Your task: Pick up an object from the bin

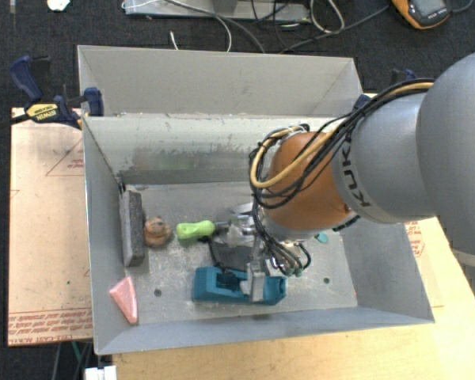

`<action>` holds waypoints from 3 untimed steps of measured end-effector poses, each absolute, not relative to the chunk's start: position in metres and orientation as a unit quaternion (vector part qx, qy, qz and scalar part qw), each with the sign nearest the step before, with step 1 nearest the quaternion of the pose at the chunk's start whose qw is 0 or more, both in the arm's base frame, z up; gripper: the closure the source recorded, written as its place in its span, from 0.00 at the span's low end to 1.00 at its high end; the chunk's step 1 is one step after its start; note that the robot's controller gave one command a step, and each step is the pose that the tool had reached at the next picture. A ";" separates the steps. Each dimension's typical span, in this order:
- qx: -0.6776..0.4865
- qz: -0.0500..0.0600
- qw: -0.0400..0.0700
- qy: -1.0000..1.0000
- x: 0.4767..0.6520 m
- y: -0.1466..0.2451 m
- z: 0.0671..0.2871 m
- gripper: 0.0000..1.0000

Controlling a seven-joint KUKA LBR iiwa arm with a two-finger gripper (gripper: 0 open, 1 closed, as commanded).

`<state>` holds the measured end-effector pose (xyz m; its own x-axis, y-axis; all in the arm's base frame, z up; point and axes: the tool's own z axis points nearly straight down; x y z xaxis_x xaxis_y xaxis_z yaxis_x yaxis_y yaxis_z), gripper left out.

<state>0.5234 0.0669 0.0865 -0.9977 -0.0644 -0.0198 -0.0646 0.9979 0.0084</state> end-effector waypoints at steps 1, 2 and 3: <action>0.073 0.005 0.002 0.997 0.503 0.054 0.075 1.00; 0.074 0.005 0.002 0.997 0.504 0.054 0.075 1.00; 0.064 0.006 0.007 0.998 0.501 0.061 0.141 1.00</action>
Offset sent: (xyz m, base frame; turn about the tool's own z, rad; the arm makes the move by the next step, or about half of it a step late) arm 0.0000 0.0000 0.0000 0.0000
